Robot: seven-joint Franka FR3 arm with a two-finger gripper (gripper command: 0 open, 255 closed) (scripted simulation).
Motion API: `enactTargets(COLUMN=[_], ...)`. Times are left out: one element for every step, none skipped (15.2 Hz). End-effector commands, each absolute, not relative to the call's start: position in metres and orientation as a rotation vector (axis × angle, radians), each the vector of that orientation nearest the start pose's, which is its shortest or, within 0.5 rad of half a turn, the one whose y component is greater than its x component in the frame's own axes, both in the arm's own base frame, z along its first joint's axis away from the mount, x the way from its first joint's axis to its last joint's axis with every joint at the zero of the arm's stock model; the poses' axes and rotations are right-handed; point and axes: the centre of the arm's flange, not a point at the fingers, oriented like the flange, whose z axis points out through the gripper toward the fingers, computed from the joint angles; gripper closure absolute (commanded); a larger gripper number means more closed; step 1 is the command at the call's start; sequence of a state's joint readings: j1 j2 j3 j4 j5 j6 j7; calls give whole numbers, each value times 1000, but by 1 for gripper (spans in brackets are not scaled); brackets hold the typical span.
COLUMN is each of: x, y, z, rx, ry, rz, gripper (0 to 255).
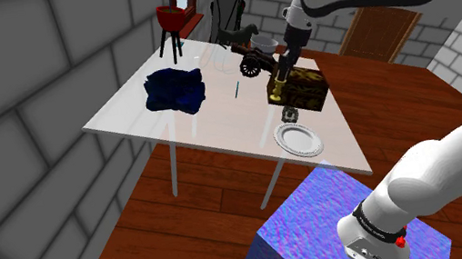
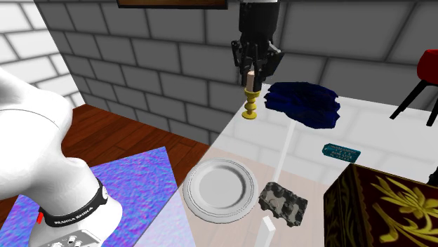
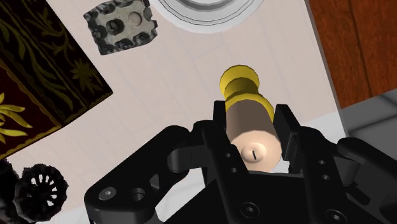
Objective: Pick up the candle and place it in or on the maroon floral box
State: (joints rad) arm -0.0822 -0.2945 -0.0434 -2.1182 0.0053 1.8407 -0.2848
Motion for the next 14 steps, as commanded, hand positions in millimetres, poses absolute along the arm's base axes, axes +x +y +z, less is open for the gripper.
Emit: enactTargets(x=[466, 466, 466, 466, 466, 466, 466, 466, 466, 469, 472, 475, 478, 481], y=[-59, -59, -59, -59, -59, -59, -59, -59, -59, -72, -85, -98, -111, -123], z=[548, 553, 559, 564, 569, 575, 580, 585, 586, 587, 589, 590, 592, 593], rx=[-3117, -3117, -3117, -3117, -3117, -3117, -3117, -3117, -3117, -3117, -3117, -3117, -3117, -3117], ry=[-249, -249, -249, -249, -249, -249, -249, -249, -249, -249, -249, -249, -249, -249], rz=[-31, -31, -31, -31, -31, -31, -31, -31, -31, -31, -31, -31, -31, -31], gripper=[255, 255, 255, 255, 255, 255, 255, 255, 255, 255, 255, 255, 255, 255])
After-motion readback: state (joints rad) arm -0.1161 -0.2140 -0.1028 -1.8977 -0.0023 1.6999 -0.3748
